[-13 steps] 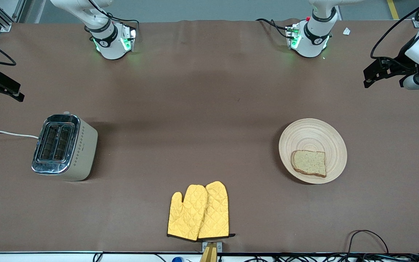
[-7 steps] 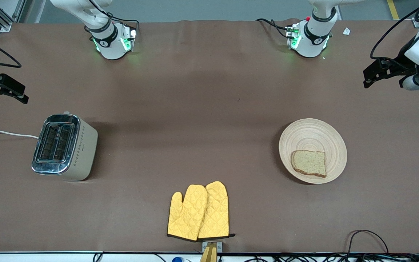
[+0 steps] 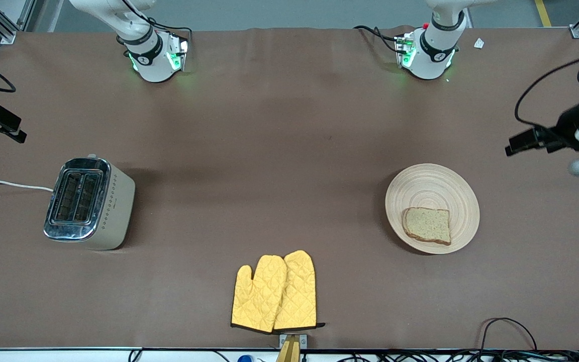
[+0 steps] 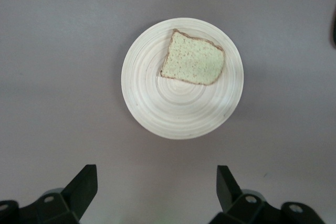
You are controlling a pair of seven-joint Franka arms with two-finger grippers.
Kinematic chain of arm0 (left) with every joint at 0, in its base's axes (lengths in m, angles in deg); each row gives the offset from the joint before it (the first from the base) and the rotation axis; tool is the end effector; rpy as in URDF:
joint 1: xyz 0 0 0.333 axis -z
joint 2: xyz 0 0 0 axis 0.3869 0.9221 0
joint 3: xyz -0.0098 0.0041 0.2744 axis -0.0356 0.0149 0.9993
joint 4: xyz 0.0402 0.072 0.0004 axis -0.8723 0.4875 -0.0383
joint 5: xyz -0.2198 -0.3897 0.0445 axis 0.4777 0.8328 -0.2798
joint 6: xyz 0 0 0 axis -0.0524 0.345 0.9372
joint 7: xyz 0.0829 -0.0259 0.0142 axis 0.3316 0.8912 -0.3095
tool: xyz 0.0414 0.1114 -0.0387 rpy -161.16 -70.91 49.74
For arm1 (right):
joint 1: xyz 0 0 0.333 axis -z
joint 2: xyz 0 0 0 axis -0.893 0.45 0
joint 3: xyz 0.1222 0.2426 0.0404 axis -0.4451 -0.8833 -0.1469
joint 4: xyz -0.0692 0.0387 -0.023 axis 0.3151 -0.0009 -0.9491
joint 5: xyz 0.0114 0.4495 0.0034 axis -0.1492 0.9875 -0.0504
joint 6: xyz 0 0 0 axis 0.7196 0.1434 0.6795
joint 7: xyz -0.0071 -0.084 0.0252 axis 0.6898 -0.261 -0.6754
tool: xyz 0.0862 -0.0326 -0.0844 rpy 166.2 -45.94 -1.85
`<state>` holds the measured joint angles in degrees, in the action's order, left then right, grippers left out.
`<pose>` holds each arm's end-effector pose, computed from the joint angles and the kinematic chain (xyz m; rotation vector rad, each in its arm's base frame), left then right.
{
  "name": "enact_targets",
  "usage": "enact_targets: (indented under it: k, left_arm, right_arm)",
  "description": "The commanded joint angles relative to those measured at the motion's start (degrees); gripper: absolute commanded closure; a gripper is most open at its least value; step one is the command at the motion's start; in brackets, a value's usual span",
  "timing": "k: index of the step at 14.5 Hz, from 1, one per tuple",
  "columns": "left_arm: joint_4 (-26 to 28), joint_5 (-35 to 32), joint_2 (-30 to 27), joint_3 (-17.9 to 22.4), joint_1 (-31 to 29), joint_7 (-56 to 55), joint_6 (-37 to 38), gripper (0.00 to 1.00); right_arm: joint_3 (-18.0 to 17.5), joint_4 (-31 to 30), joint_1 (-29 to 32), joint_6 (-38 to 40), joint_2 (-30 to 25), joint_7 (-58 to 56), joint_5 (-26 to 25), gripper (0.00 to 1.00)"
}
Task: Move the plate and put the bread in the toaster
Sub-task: 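Move the left gripper down toward the wooden plate's rim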
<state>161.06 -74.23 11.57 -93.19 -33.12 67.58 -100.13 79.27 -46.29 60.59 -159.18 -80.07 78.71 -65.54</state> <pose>0.6489 0.0022 0.4880 3.0127 0.1961 -0.1633 0.6168 -0.0318 0.6084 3.1304 -0.0427 0.0943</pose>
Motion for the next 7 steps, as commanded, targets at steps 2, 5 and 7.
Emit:
enact_targets:
  k: [2,5,7]
  left_arm:
    - [-1.00,5.29,7.67,-0.13,-3.87,2.94,-4.05,0.00]
    - [-0.47,10.29,13.39,-0.22,-8.70,12.32,-7.05,0.00]
    - [0.41,14.42,17.08,-0.22,-12.66,20.75,-9.15,0.00]
  right_arm:
    - [-0.45,0.69,0.29,0.17,0.28,0.27,-0.79,0.00]
    - [-0.45,0.69,0.20,0.26,0.28,0.27,-0.79,0.00]
    - [-0.45,0.69,0.29,0.26,0.28,0.27,-0.79,0.00]
